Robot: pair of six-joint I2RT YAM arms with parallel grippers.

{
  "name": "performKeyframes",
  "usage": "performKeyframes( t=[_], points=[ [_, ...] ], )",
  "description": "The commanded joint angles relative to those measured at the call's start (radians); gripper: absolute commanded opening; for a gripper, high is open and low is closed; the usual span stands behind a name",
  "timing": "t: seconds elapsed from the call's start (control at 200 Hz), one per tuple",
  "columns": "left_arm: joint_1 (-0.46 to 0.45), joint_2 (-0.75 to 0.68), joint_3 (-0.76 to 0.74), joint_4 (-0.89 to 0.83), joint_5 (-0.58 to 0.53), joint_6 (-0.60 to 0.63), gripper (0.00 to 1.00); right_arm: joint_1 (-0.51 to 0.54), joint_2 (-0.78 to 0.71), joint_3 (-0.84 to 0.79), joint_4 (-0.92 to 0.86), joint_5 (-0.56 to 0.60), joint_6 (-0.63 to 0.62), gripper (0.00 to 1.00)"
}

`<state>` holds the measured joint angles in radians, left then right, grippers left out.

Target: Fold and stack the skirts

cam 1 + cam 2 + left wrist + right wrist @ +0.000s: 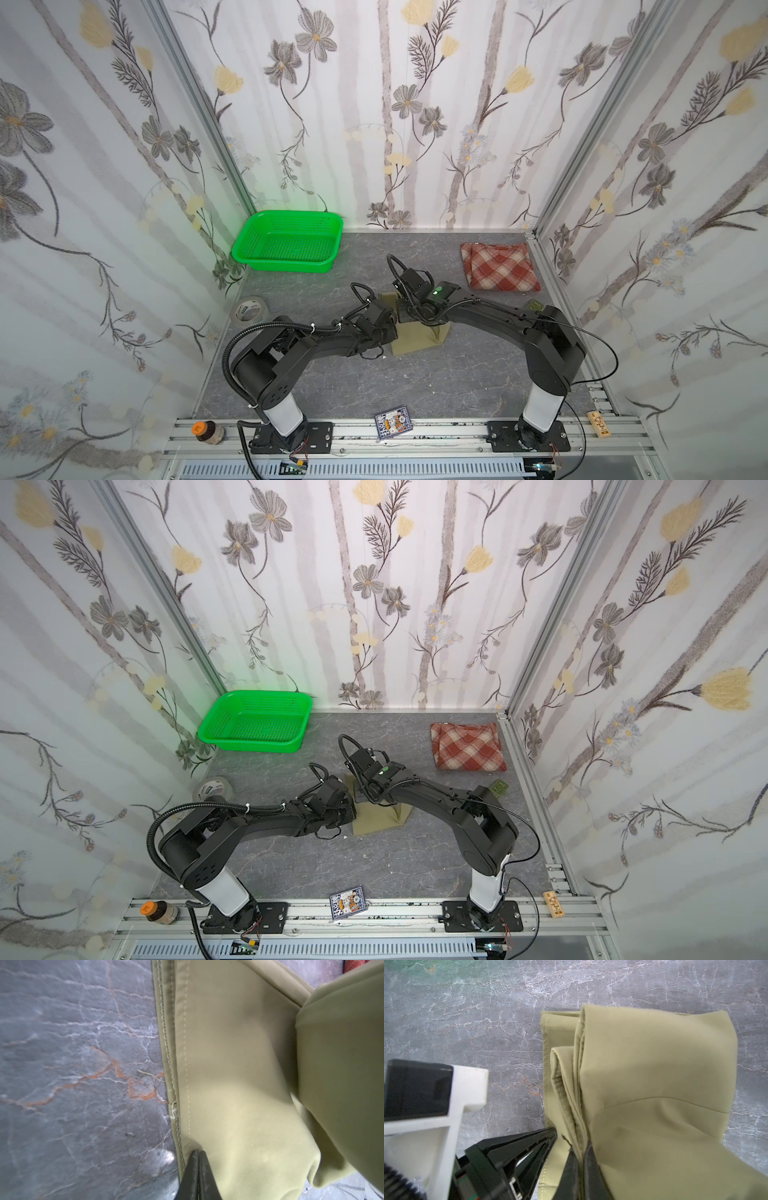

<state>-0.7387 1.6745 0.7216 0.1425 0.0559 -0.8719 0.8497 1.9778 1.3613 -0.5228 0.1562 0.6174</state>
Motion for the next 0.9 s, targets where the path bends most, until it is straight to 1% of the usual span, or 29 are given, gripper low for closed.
performKeyframes(
  t=[0.0, 0.115, 0.34, 0.64, 0.67, 0.719, 0.824, 0.894],
  points=[
    [-0.002, -0.003, -0.01, -0.063, -0.007, -0.021, 0.08, 0.0, 0.018, 0.0, 0.065, -0.001, 0.035, 0.0],
    [-0.001, -0.018, -0.014, -0.063, -0.017, -0.025, 0.07, 0.0, 0.032, -0.018, 0.095, -0.032, 0.049, 0.0],
    [0.016, -0.066, -0.028, -0.064, -0.027, -0.038, 0.09, 0.001, 0.045, -0.038, 0.122, -0.053, 0.061, 0.0],
    [0.033, -0.05, -0.006, -0.064, -0.021, -0.036, 0.09, 0.009, 0.055, -0.054, 0.133, -0.07, 0.068, 0.0],
    [0.032, -0.045, 0.001, -0.064, -0.022, -0.034, 0.09, 0.008, 0.058, -0.054, 0.135, -0.075, 0.067, 0.04],
    [0.035, -0.035, 0.012, -0.064, -0.021, -0.029, 0.09, 0.011, 0.063, -0.054, 0.14, -0.084, 0.068, 0.07],
    [0.041, -0.024, 0.038, -0.064, -0.024, -0.023, 0.09, 0.014, 0.067, -0.054, 0.149, -0.1, 0.069, 0.22],
    [0.045, -0.012, 0.053, -0.064, -0.023, -0.017, 0.1, 0.015, 0.06, -0.056, 0.155, -0.104, 0.068, 0.28]
  ],
)
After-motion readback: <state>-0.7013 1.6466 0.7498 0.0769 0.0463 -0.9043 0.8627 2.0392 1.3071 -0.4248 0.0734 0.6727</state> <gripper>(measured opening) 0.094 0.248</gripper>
